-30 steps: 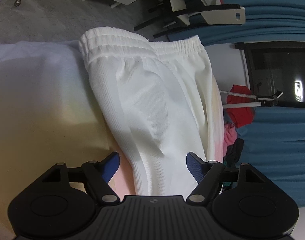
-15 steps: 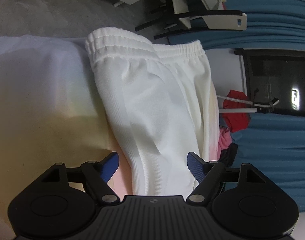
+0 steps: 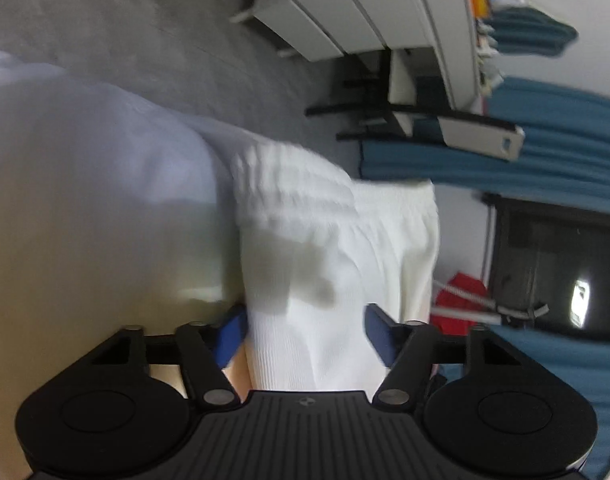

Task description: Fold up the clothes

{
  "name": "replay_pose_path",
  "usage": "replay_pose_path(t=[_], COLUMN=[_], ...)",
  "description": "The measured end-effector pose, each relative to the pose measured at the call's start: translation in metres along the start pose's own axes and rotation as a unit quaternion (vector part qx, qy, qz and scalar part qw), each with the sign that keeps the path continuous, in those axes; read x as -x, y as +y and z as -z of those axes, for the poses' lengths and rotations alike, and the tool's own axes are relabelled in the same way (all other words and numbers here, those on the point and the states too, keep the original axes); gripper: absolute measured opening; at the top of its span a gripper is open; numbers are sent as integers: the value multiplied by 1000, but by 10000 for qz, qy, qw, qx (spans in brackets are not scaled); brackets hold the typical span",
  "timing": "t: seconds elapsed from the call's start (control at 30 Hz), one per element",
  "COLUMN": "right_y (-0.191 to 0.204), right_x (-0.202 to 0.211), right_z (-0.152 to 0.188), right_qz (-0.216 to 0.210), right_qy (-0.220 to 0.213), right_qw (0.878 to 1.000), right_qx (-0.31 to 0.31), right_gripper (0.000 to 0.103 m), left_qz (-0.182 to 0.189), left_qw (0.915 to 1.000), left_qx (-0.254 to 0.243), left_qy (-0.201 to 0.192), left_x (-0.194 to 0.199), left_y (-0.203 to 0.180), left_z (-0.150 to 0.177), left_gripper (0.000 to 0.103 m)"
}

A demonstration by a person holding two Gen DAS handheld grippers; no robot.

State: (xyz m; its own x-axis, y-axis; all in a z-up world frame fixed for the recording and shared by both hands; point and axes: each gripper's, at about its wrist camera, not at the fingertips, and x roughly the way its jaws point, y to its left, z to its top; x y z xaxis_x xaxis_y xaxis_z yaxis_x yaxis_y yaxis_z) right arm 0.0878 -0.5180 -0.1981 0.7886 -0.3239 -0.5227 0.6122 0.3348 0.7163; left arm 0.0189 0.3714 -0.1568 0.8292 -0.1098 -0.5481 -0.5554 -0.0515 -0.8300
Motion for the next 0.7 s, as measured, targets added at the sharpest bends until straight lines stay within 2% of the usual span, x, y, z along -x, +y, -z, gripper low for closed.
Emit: replay_pose_path(t=[0.1,0.13,0.17,0.2,0.23,0.37,0.43,0.57,0.7], right_y=[0,0,0,1,0,2,18,56,118], right_x=[16,19,22,26,29,43,39,29,-2], right_z=[-1,-1,-2,-3,-4,-14,-20,-34,-47], right_qz=[9,5,-3,-11,-12,10,-39,-159,-317], right_qy=[-208,-267,-326,-386,-438,-655,-682,-707,-691], right_qw=[9998,9996,9995,9992,9990,9978,9974,9962,9924], right_qx=[75,65,55,45,75,94,210,491,963], right_gripper=[5,5,5,5,5,5,5,5,5], left_qz=[-73,-150,-223,-234,-240,109,281,449,442], left_qw=[9999,9995,9987,9979,9969,9901,9847,9787,9721], left_qx=[-113,-287,-459,-597,-737,-1390,-1709,-1989,-2291], left_qy=[66,61,52,-32,-112,-153,-174,-249,-247], left_x=[-7,-9,-10,-6,-2,21,33,30,-14], left_y=[-2,-7,-11,-15,-19,-48,-62,-112,-176], left_z=[-5,-6,-6,-6,-6,3,7,6,8], left_gripper=[42,30,9,6,6,5,5,2,2])
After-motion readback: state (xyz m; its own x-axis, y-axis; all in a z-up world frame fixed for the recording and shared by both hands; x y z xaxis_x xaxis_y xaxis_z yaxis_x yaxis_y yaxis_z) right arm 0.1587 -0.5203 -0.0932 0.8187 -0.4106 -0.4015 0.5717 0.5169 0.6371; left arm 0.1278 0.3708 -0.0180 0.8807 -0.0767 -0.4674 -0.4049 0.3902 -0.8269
